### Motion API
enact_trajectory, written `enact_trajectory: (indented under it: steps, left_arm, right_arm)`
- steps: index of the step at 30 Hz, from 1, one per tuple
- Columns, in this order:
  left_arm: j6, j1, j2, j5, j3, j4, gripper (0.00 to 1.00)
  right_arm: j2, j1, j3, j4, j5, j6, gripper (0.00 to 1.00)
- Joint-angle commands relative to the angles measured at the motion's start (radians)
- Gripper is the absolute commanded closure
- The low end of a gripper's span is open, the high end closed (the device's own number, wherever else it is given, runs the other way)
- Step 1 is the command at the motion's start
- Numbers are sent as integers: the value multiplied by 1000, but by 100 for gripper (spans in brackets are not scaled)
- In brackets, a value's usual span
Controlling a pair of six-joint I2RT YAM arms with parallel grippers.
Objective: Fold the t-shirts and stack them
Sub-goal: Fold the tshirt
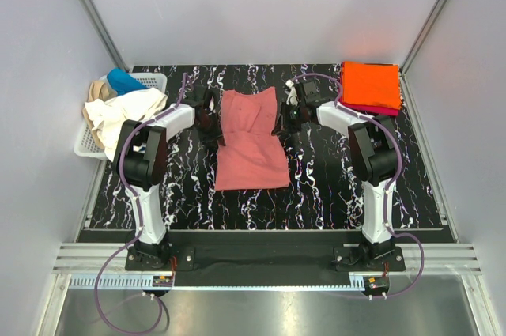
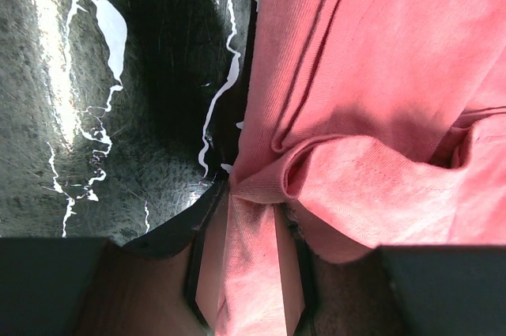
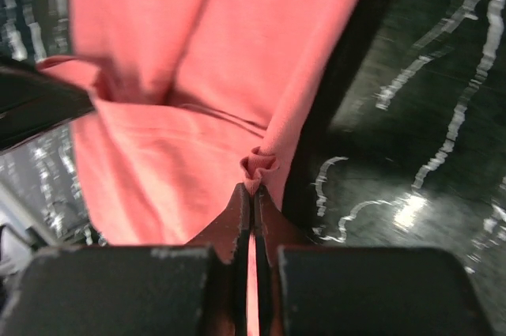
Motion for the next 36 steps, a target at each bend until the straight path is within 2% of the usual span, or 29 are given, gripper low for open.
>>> enact_trajectory:
  steps: [1,4,10,15,18,21,22,30,36]
  left_arm:
    - [-11,8,1,-11,12,12,66]
    - [-17,8,-3,-16,7,13,66]
    - [-34,8,-8,-34,0,15,67]
    - [-41,8,-16,-33,-1,21,69]
    - [-37,8,-28,-31,9,19,78]
    - [-34,8,-46,-24,15,18,92]
    - [-32,8,-54,-22,15,16,100]
    - [-34,13,-132,-34,10,19,100]
    - [-60,33,-51,1,4,18,74]
  right_arm:
    - [-18,-15,-1,98,-125,-13,99]
    - [19,-26,3,109,-136,-7,99]
    - [73,-56,-11,117,-53,13,96]
    - [112,-70,-6,127,-102,-2,92]
    - [120,-73,-11,129,-117,2,82]
    - [103,-78,-17,127,-123,4,72]
    - [91,-83,-18,127,-122,9,68]
    - [30,-87,-23,124,-128,16,67]
    - [30,-89,-11,115,-133,35,61]
